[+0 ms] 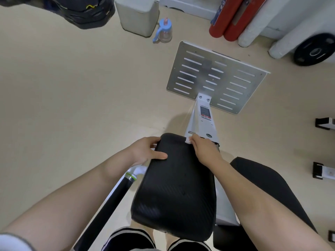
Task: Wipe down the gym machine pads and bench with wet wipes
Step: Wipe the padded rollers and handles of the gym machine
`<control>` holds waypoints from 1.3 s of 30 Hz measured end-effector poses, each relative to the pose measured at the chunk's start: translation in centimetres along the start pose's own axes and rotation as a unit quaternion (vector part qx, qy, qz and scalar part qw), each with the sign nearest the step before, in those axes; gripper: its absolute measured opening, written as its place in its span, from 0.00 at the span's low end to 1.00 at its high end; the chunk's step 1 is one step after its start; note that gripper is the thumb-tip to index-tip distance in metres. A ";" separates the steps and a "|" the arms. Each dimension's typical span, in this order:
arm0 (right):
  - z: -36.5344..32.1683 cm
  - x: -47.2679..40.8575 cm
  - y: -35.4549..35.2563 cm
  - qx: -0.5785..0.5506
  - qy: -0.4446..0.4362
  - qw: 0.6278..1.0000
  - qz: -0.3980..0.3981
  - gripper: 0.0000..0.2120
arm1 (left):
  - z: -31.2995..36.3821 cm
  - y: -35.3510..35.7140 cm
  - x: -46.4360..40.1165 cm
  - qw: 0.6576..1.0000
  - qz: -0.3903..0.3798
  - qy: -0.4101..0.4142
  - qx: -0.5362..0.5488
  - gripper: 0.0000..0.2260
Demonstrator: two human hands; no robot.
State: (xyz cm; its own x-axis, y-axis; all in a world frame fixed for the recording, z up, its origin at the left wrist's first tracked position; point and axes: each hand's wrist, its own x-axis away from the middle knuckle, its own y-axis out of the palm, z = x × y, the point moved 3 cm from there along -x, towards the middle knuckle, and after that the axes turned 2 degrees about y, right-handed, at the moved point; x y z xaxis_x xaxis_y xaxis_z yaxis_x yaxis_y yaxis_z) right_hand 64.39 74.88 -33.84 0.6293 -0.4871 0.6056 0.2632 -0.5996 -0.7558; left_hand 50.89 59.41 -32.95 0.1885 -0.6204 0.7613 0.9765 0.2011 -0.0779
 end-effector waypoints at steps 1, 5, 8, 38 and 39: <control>-0.4 -0.1 -0.2 -0.003 0.000 1.000 -0.006 0.10 | 0.0 0.0 0.1 1.000 0.002 -0.004 0.005 0.24; -5.2 -1.3 -0.2 -0.074 -0.102 0.990 -0.063 0.15 | -0.1 0.0 0.1 1.000 0.014 -0.018 -0.006 0.28; -6.5 -1.3 0.1 -0.071 -0.170 0.978 -0.096 0.19 | 0.0 0.1 0.0 0.995 0.041 -0.048 -0.075 0.33; 5.7 4.8 1.5 -0.210 -0.115 0.971 -0.005 0.18 | 3.0 5.4 6.7 0.958 0.222 -0.030 -0.178 0.20; 5.7 6.0 1.4 -0.225 -0.131 0.966 -0.005 0.18 | 3.2 5.4 6.7 0.960 0.222 -0.029 -0.169 0.20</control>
State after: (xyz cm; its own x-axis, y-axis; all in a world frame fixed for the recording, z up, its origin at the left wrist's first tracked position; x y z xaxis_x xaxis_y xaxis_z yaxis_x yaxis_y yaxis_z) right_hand 72.71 74.76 -32.65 0.8071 -0.3381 0.4841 -0.0367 -0.8470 -0.5304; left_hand 57.14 58.78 -26.16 0.5970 -0.4849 0.6391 0.7815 0.1714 -0.5999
